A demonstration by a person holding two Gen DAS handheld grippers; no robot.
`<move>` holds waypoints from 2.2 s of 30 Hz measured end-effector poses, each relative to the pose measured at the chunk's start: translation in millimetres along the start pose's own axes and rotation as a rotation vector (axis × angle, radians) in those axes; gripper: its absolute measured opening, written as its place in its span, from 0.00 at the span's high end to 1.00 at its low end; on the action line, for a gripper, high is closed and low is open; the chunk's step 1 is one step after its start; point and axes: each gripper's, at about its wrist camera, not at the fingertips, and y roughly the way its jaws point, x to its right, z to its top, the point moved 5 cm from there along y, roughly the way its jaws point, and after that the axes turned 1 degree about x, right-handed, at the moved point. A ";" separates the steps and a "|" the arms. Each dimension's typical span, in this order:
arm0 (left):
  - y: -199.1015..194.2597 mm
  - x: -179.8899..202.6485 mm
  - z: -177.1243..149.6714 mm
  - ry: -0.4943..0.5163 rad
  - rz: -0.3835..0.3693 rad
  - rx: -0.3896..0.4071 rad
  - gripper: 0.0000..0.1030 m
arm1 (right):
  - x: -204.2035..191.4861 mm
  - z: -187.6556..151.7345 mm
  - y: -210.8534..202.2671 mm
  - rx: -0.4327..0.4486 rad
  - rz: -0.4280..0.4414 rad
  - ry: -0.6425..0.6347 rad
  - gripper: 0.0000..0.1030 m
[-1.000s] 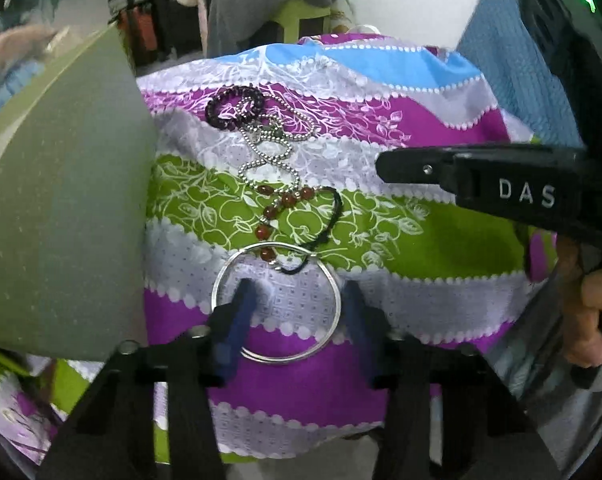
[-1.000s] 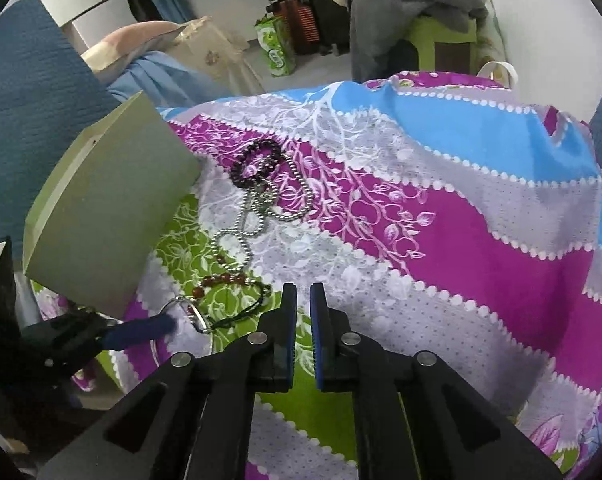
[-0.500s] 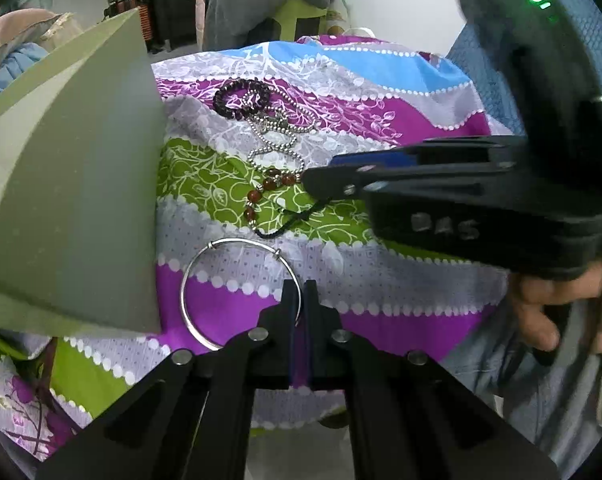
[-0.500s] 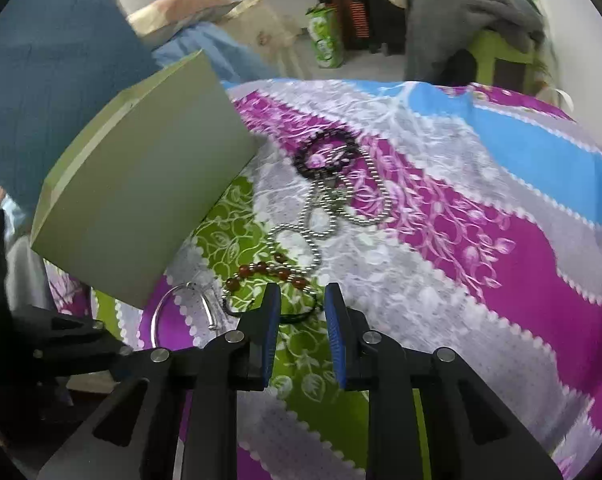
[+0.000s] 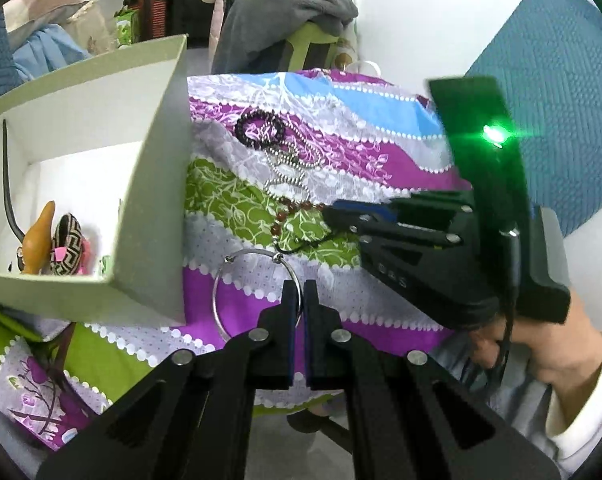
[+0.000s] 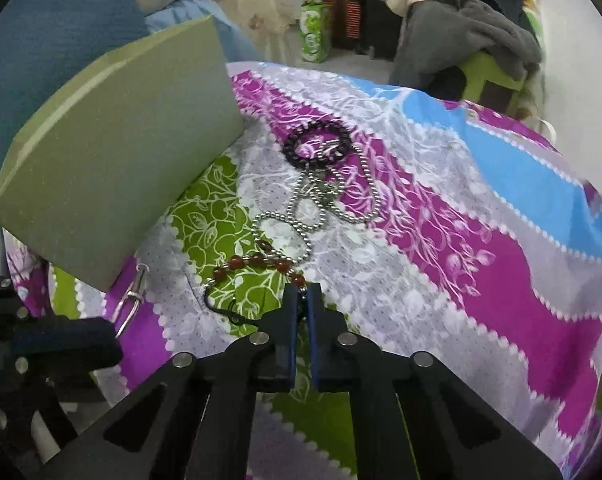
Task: Organize jewelry
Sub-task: 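Carry the hoop and bead bracelet into the white box and open both tools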
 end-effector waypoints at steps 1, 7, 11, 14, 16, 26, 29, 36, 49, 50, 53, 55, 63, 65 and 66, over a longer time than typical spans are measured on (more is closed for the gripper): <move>-2.4 -0.2 1.7 0.000 -0.003 0.005 0.98 | 0.6 -0.9 -6.3 0.005 0.001 0.020 0.98; -17.0 0.3 13.8 -0.004 -0.031 0.037 0.98 | -1.3 -4.6 -36.5 0.045 0.008 0.102 0.98; -26.4 2.3 22.1 -0.009 -0.051 0.054 0.98 | -5.0 -3.7 -53.1 0.068 -0.016 0.133 0.98; -36.6 5.4 29.6 -0.007 -0.061 0.072 0.98 | -8.0 -2.6 -60.9 0.068 -0.037 0.144 0.98; -42.6 5.0 35.0 -0.013 -0.066 0.081 0.98 | -9.5 1.0 -69.4 0.077 -0.046 0.158 0.98; -71.8 0.4 61.0 -0.031 -0.088 0.119 0.98 | -11.3 42.7 -120.8 0.150 -0.102 0.163 0.98; -88.6 -1.7 76.1 -0.020 -0.099 0.136 0.98 | -16.3 62.3 -139.5 0.183 -0.111 0.152 0.98; -129.1 -19.3 110.5 -0.011 -0.096 0.178 0.98 | -42.6 115.0 -179.2 0.260 -0.117 0.123 0.98; -186.8 -94.8 152.8 -0.025 -0.040 0.226 0.98 | -99.2 178.4 -192.8 0.337 -0.097 0.160 0.98; -184.0 -101.1 151.4 -0.025 -0.036 0.218 0.98 | -104.3 178.2 -185.9 0.327 -0.089 0.166 0.98; -173.5 -123.2 144.0 -0.039 -0.029 0.184 0.98 | -115.9 172.2 -162.5 0.291 -0.077 0.175 0.98; -163.0 -136.4 134.7 -0.044 -0.020 0.157 0.98 | -122.5 165.9 -148.6 0.265 -0.067 0.171 0.98; -117.3 -171.9 93.7 -0.081 -0.012 0.040 0.98 | -139.9 138.8 -86.1 0.137 -0.035 0.183 0.98; -109.1 -177.9 86.9 -0.088 -0.011 0.021 0.98 | -144.6 132.8 -74.3 0.108 -0.031 0.180 0.98; -103.5 -181.5 82.0 -0.095 -0.013 0.007 0.98 | -146.5 130.7 -70.5 0.099 -0.028 0.180 0.98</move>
